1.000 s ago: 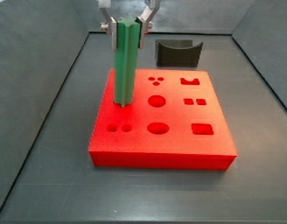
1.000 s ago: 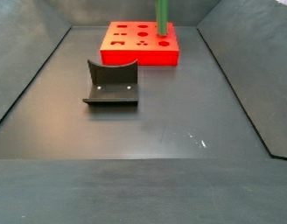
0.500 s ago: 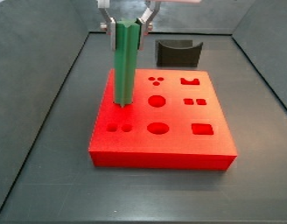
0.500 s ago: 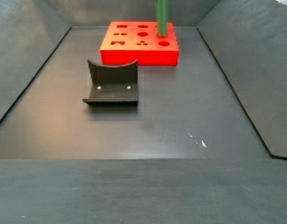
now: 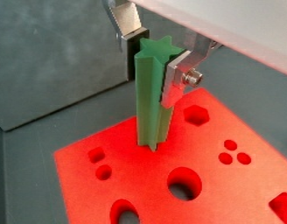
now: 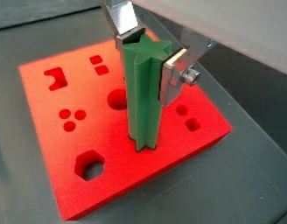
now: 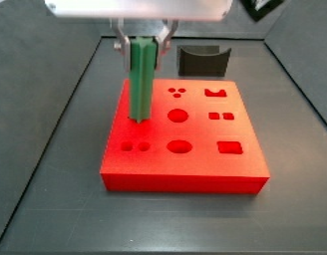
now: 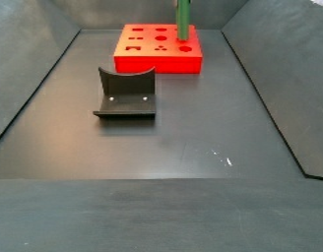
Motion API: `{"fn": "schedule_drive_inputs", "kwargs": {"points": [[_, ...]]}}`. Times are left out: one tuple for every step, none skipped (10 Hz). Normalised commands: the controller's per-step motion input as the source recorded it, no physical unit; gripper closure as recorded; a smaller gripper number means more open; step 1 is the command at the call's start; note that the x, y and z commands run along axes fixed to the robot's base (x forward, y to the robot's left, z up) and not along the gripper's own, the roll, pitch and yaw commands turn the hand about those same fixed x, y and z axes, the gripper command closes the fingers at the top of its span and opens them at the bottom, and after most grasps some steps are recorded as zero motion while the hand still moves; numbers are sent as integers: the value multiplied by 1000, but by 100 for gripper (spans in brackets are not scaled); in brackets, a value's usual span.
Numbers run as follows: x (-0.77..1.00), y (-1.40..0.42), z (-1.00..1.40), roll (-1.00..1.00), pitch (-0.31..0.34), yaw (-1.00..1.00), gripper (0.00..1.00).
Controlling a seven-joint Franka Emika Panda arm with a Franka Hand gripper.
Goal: Insert the star object.
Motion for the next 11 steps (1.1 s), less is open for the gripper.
{"fn": "schedule_drive_inputs", "kwargs": {"points": [[0, 0, -477, -47, -119, -37, 100], [0, 0, -494, -9, -106, -43, 100], [0, 0, -557, 0, -97, -49, 100], [14, 0, -591, 29, -90, -43, 100], [0, 0, -689, 24, -123, -6, 100], [-123, 0, -703, 69, -157, 0, 100], [-131, 0, -726, 77, -147, 0, 100], [-171, 0, -754, 96, -166, 0, 100], [-134, 0, -700, 150, -147, 9, 100], [-146, 0, -714, 159, -143, 14, 100], [-197, -34, -811, 173, -179, 20, 100]]}}
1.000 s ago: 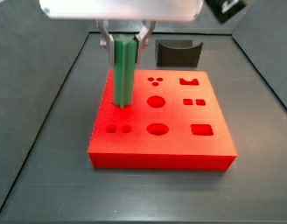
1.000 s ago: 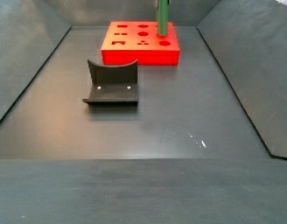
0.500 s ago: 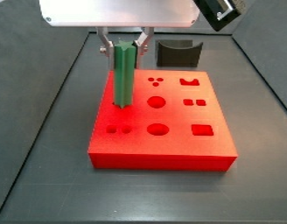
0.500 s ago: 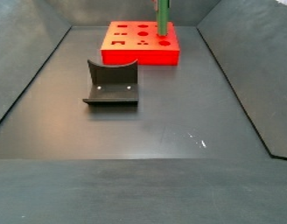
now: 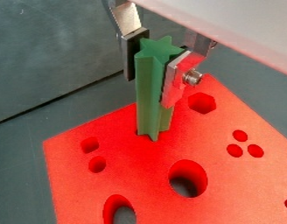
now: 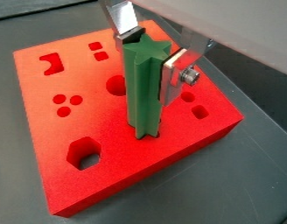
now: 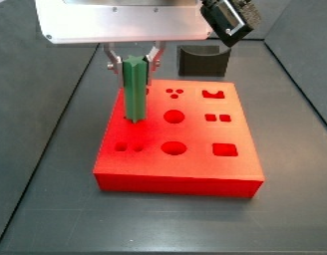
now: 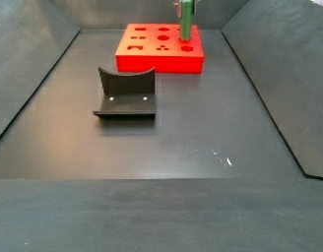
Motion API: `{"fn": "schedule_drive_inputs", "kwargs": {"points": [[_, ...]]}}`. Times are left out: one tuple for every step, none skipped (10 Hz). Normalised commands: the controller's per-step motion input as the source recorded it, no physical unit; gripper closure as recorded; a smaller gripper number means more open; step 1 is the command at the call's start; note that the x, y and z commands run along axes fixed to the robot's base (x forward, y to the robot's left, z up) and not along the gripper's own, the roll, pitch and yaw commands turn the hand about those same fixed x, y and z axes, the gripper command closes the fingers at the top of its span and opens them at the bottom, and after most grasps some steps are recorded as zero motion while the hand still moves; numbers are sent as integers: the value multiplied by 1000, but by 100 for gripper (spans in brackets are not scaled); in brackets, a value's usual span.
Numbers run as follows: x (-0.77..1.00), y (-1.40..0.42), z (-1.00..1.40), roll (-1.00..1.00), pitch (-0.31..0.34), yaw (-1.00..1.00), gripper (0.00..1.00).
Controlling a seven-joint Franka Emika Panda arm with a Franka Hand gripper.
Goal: Insert the star object.
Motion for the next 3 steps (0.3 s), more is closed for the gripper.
{"fn": "schedule_drive_inputs", "kwargs": {"points": [[-177, -74, -786, 167, -180, 14, 100], [0, 0, 0, -23, -3, 0, 100], [0, 0, 0, 0, 0, 0, 100]]}}
